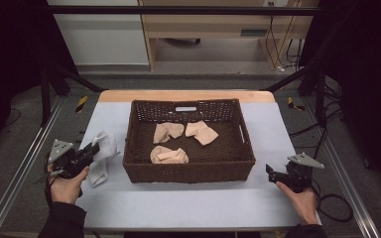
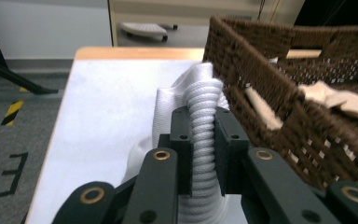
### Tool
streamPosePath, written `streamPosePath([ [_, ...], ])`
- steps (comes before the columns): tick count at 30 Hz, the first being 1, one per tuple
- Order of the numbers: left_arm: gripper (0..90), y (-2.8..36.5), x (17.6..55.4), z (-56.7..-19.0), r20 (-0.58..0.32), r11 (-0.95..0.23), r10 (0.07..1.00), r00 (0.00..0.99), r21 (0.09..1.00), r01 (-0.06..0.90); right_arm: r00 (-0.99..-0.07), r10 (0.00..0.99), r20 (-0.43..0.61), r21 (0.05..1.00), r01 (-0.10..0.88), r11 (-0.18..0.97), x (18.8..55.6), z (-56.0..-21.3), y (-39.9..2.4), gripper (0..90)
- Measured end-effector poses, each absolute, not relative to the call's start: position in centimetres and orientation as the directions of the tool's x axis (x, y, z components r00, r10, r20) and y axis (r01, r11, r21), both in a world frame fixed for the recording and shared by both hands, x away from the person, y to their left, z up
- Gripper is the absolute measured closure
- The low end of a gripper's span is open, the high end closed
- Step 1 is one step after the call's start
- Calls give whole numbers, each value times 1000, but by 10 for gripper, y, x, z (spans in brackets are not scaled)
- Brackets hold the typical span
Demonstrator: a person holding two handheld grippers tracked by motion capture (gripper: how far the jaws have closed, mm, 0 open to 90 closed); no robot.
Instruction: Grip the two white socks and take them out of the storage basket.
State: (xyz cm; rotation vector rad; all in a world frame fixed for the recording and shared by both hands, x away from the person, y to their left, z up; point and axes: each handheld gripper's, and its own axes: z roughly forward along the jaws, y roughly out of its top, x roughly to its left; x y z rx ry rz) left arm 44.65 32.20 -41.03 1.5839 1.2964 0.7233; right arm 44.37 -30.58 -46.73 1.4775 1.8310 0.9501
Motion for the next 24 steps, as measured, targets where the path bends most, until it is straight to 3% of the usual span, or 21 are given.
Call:
streamPosePath([
  [9, 775, 319, 448, -437, -86, -57, 960, 268, 873, 485, -203, 979, -15, 824, 553, 127, 443, -468, -306, 72],
  [13, 728, 317, 450, -444, -88, -66, 956, 278, 863, 501, -204, 979, -20, 822, 554, 133, 443, -468, -306, 72],
  [20, 472, 317, 445, -443, -98, -39, 963, 252, 872, 488, -203, 979, -25, 821, 554, 136, 442, -468, -307, 71],
  [24, 378, 321, 440, -437, -118, -7, 964, 237, 884, 468, -199, 980, -20, 825, 551, 129, 442, -468, -307, 71],
])
